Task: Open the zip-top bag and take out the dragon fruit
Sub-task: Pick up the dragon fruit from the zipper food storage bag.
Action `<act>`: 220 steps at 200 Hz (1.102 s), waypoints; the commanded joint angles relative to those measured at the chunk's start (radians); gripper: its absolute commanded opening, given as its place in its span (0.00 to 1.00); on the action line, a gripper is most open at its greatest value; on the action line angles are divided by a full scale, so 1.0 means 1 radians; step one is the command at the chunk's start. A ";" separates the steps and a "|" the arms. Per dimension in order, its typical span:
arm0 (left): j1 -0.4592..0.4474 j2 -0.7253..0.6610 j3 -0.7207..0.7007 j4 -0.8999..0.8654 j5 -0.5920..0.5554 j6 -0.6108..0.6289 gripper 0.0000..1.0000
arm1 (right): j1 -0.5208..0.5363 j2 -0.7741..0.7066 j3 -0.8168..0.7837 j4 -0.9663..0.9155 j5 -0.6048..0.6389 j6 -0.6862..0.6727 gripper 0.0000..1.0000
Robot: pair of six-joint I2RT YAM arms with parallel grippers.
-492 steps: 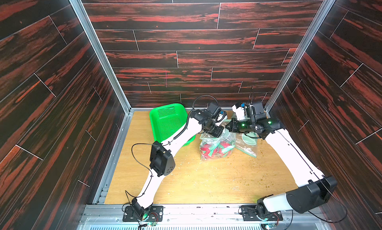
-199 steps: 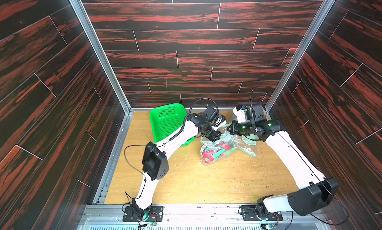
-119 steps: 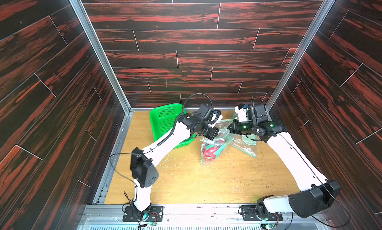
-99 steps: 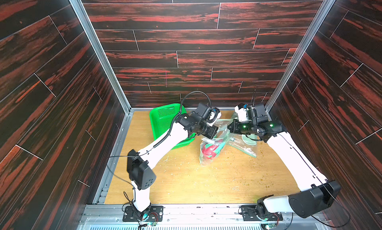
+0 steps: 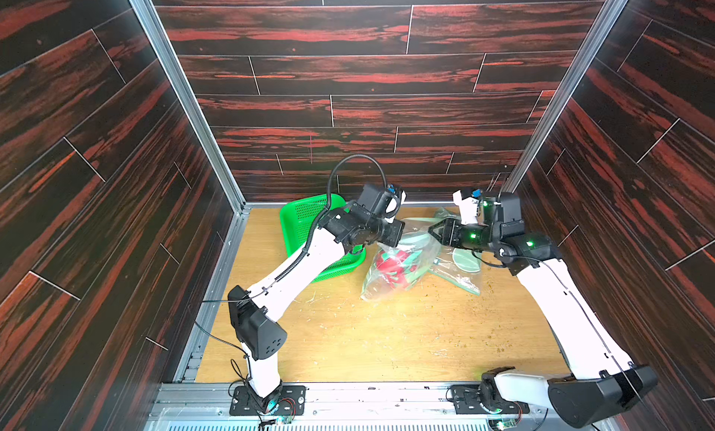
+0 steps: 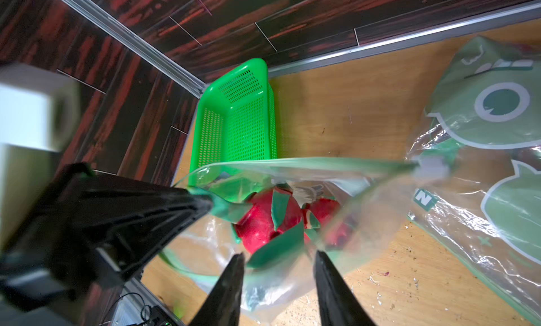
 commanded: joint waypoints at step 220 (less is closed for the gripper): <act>-0.015 0.088 0.543 -0.020 -0.075 -0.041 0.00 | -0.119 0.027 -0.086 0.049 -0.124 0.070 0.58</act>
